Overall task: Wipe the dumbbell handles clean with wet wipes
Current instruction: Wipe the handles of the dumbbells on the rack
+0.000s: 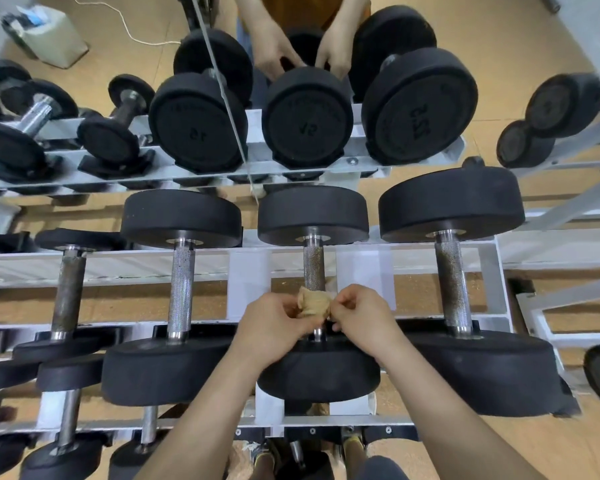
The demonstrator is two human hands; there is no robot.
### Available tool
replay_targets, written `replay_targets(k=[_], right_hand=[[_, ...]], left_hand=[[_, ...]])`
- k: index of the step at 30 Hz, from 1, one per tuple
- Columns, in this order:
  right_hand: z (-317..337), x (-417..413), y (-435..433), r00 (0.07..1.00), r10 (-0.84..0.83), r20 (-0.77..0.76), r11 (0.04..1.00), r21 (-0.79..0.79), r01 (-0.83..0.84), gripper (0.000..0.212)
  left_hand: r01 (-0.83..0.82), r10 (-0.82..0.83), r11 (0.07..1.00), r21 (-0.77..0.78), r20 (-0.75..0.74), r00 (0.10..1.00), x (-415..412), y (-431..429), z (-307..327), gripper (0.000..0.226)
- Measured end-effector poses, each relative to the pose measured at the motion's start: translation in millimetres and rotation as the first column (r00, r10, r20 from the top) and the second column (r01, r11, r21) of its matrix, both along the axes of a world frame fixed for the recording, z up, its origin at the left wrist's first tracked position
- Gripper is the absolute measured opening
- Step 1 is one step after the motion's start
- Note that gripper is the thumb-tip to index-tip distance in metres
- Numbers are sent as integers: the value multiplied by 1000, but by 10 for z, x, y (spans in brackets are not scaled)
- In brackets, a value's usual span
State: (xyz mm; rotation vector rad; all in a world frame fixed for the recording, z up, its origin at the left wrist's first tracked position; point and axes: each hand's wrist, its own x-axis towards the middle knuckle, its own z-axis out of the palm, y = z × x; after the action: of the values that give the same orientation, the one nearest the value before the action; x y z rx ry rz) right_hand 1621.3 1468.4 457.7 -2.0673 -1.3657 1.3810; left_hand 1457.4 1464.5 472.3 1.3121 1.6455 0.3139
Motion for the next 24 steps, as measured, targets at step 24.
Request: replay_targets(k=[24], right_hand=[[-7,-239,489,945,-238,-226,940,193,282,23]], left_hand=[[471,-48,605,642,-561,826,422,560,-191,31]])
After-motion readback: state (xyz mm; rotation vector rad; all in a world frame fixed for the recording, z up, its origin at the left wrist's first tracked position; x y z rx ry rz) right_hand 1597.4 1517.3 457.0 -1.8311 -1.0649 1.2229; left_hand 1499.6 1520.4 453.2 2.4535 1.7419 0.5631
